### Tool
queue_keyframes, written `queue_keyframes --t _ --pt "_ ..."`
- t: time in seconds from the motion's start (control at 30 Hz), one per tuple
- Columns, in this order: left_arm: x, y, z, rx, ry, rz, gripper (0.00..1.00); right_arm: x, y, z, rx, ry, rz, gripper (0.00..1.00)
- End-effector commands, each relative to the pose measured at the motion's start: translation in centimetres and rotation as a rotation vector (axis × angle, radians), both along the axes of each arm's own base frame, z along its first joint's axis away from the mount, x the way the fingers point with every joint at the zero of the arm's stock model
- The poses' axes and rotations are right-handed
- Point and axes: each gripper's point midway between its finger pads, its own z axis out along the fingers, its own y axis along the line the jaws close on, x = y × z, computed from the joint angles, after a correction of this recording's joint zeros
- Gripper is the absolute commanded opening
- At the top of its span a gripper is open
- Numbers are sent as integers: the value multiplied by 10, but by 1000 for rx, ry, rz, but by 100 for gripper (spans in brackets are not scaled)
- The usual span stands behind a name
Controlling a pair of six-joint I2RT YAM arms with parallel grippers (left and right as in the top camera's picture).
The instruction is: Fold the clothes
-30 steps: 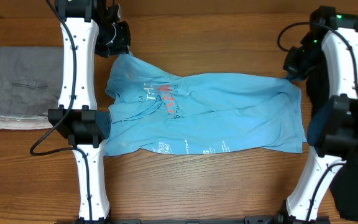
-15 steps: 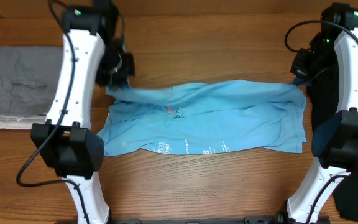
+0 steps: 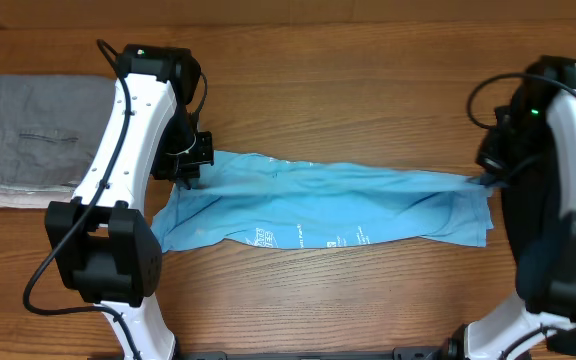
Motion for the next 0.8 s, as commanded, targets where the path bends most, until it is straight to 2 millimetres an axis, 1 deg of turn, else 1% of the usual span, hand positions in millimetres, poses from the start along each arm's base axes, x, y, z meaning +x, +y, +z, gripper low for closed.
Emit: queue_keyframes --t 0.0,0.07,0.17,0.27,0.37,0.47,0.53,0.63,0.77 --pt "-5 7 7 21 -15 14 4 -15 -16 17 -34 -49 -77 4" --pt "-9 12 3 47 1 8 4 -24 -17 8 -28 -17 -97 4" --pt "-15 19 -3 88 29 38 4 -31 -14 -8 -20 16 -97 4" --pt "-29 21 -14 96 91 37 4 -37 -12 -29 -13 41 -100 4" --pt "-50 25 -28 121 176 25 4 -44 -12 -45 -10 63 -114 4" --pt "-62 35 -38 178 222 27 4 -47 -14 -55 -22 67 -138 4" --pt "-67 40 -43 205 236 38 4 -49 -16 -61 -42 75 -156 4" --pt "-74 42 -51 227 254 55 4 -55 -26 -68 -111 98 -189 4" --pt "-84 43 -61 235 285 58 4 -57 -28 -72 -128 103 -193 4"
